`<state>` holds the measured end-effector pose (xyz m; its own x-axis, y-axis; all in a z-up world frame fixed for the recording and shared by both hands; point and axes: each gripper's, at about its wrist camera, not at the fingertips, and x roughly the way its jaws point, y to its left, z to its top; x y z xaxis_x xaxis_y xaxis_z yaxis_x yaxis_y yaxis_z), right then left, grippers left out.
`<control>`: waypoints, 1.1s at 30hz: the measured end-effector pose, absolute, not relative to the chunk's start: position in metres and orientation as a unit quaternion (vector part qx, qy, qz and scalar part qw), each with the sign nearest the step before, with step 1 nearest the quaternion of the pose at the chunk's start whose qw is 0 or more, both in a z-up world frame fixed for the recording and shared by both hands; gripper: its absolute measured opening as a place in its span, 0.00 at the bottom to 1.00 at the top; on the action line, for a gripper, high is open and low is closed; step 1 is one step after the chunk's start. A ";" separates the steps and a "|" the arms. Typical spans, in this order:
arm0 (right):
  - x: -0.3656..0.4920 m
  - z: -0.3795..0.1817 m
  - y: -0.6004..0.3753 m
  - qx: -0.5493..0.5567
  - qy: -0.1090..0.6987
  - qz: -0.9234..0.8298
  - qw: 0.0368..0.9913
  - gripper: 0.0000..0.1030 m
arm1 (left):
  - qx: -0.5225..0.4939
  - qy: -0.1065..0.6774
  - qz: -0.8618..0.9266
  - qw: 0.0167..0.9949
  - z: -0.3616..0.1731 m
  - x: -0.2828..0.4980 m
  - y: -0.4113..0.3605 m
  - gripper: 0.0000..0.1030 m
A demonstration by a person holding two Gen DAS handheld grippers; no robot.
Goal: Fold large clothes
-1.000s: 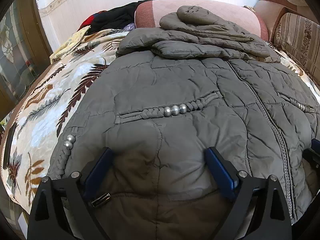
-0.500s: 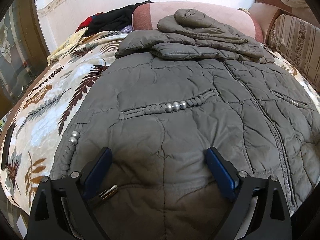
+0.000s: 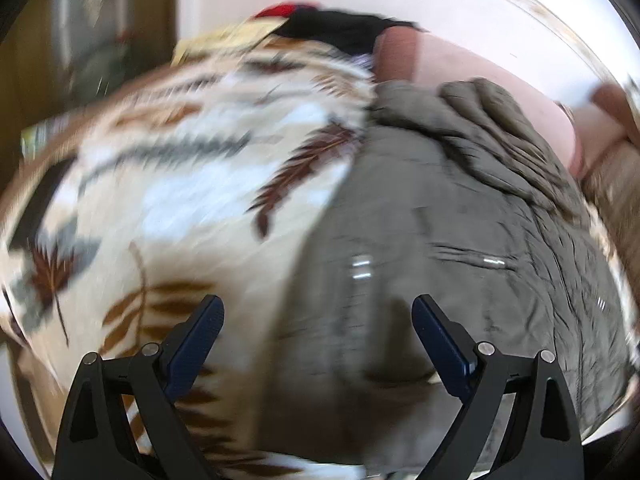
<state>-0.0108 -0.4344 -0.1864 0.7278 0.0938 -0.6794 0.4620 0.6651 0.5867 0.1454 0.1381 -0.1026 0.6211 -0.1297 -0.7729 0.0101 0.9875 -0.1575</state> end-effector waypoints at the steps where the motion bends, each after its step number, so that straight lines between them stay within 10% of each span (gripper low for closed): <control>1: -0.010 -0.190 -0.436 0.406 0.354 -0.105 0.836 0.78 | -0.084 0.441 -0.033 0.893 -0.106 0.147 0.147 0.92; 19: -0.003 -0.191 -0.346 0.408 0.380 0.029 0.830 0.65 | -0.089 0.464 -0.121 0.873 -0.123 0.097 0.093 0.90; 24: 0.017 -0.181 -0.338 0.384 0.366 0.030 0.847 0.42 | -0.024 0.432 -0.116 0.894 -0.119 0.092 0.061 0.61; 33: 0.027 -0.185 -0.308 0.252 0.393 0.002 0.884 0.41 | 0.111 0.386 -0.061 0.914 -0.129 0.084 0.025 0.58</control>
<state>0.0273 -0.3079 -0.1847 0.6915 0.2014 -0.6938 0.1948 0.8728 0.4476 0.0836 0.0251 -0.1287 0.6944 -0.0264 -0.7191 0.1981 0.9677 0.1557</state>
